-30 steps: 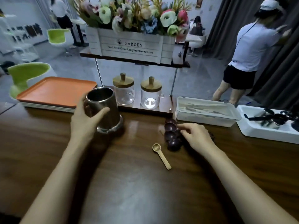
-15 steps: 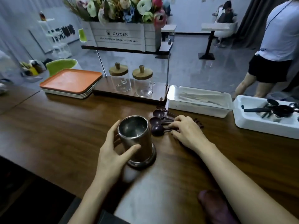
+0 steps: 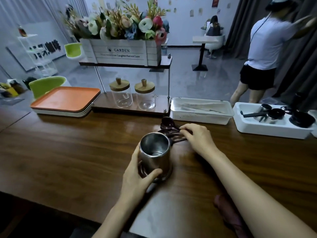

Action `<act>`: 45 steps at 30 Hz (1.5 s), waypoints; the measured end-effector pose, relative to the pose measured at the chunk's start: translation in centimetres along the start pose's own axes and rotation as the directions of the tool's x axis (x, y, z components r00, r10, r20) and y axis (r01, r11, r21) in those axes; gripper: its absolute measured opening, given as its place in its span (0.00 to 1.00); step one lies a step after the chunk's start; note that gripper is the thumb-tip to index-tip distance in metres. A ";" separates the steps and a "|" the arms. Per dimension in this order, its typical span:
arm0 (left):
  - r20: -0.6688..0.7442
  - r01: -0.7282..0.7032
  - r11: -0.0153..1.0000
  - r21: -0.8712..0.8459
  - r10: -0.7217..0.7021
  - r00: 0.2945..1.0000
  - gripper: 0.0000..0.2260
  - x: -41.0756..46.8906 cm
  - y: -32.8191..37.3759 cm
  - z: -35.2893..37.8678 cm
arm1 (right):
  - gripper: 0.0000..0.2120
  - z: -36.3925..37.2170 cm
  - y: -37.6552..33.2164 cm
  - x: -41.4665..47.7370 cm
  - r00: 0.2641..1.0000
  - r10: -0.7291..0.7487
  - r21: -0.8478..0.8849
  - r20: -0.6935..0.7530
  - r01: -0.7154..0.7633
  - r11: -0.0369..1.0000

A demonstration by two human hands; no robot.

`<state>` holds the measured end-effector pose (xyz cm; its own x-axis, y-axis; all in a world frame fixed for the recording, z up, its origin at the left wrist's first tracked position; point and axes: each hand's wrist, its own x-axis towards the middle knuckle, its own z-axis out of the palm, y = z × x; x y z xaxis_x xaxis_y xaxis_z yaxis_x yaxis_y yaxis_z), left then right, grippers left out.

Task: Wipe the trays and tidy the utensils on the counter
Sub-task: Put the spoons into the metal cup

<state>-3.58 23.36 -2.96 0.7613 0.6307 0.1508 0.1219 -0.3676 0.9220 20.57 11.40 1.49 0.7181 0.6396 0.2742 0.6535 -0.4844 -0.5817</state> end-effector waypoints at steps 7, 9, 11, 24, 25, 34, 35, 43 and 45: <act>0.036 -0.061 0.998 -0.034 0.062 0.997 0.44 0.5 -0.6 -0.5 | 0.04 -0.9 -2.5 -1.5 0.973 0.228 0.498 0.034 -0.214 0.840; 0.052 -0.075 0.997 -0.026 0.076 0.996 0.44 0.5 -0.7 -0.6 | 0.04 -1.9 -3.5 -2.2 0.962 0.266 0.618 0.059 -0.244 0.747; 0.066 -0.079 0.997 -0.012 0.079 0.995 0.45 0.6 -0.9 -0.6 | 0.04 -3.3 -4.7 -2.6 0.950 0.301 0.719 0.082 -0.265 0.642; 0.058 -0.066 0.998 0.012 0.065 0.996 0.46 0.0 -0.2 -0.3 | 0.03 -4.1 -8.8 -0.9 0.954 0.285 0.885 0.092 -0.210 0.416; 0.057 -0.064 0.998 0.011 0.063 0.996 0.46 0.0 -0.1 -0.3 | 0.03 -3.7 -8.8 -0.9 0.957 0.273 0.863 0.095 -0.216 0.457; 0.047 -0.084 0.996 -0.005 0.084 0.995 0.48 -0.3 0.6 -0.4 | 0.04 -2.0 -8.8 -2.1 0.953 0.162 0.740 0.258 -0.302 0.601; 0.043 -0.086 0.996 -0.018 0.087 0.995 0.49 -0.3 0.5 -0.4 | 0.04 -2.0 -8.8 -2.3 0.949 0.149 0.733 0.277 -0.309 0.607; -0.029 -0.125 0.986 -0.108 0.122 0.992 0.46 1.2 2.4 -0.7 | 0.06 -1.0 -8.8 -3.5 0.957 0.126 0.687 0.263 -0.277 0.672; -0.013 -0.129 0.986 -0.106 0.128 0.992 0.42 1.6 2.5 -0.6 | 0.03 -0.6 -8.7 -3.7 0.960 0.153 0.700 0.236 -0.277 0.659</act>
<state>-2.49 23.87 -0.22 0.7620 0.5873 0.2727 -0.0455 -0.3716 0.9273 12.38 12.87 6.01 0.7325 0.6807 -0.0069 0.0638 -0.0788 -0.9948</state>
